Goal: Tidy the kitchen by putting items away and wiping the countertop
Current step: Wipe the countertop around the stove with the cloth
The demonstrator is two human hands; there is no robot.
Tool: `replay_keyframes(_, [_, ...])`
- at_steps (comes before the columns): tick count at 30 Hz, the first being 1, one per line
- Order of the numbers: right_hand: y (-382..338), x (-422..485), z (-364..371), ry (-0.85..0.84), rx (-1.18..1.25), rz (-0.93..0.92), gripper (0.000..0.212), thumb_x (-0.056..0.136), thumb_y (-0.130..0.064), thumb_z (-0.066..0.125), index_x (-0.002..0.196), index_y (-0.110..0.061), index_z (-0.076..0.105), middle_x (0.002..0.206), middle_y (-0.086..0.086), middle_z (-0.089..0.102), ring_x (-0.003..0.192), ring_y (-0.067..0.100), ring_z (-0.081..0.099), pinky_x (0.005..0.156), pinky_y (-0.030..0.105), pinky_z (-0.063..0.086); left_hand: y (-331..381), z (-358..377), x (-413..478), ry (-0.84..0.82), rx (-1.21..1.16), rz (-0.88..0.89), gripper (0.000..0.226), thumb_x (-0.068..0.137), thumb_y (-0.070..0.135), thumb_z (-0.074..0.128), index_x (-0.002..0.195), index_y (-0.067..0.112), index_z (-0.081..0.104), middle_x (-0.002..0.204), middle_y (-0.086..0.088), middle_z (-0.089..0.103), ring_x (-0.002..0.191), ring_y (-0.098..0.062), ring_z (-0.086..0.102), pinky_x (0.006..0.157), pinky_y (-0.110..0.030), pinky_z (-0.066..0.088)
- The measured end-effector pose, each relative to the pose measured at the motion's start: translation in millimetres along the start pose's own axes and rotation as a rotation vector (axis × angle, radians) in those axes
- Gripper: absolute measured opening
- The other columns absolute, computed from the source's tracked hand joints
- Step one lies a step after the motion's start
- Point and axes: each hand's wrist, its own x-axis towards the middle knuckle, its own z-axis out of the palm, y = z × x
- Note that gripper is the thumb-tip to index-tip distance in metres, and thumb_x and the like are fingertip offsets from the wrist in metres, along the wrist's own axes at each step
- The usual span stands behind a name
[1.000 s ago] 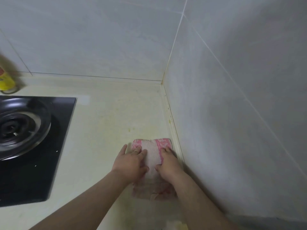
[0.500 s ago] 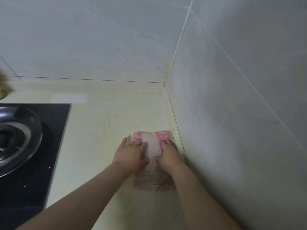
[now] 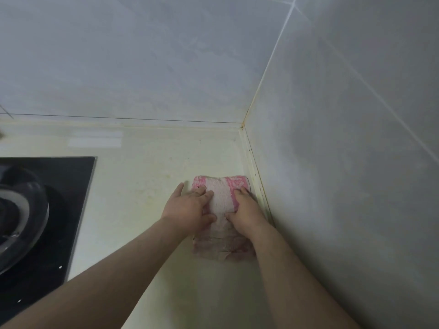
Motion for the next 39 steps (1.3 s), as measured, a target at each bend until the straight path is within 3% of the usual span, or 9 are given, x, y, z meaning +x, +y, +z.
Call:
replay_keyframes(23, [-45,117,-37,-0.003,-0.114,-0.024,0.080,0.094,-0.025,0.065,0.157,-0.016,0.017,0.166,0.001,0.007,0.153,0.020,0.004,0.121,0.029,0.007,-51,-39,104,0.060,0.010,0.000,0.074,0.090,0.065,0.041,0.152,0.031,0.022,0.161,0.004,0.020,0.147,-0.008,0.018,0.120,-0.042,-0.004])
replay_keyframes(39, [-59,131,-45,-0.010,-0.115,-0.017,0.079,0.096,-0.021,0.063,0.158,-0.018,0.014,0.167,0.000,0.003,0.153,0.019,0.002,0.121,0.031,0.006,-59,-44,115,0.081,-0.016,0.003,0.071,0.090,0.062,0.044,0.151,0.029,0.027,0.161,0.002,0.023,0.147,-0.010,0.019,0.120,-0.040,-0.001])
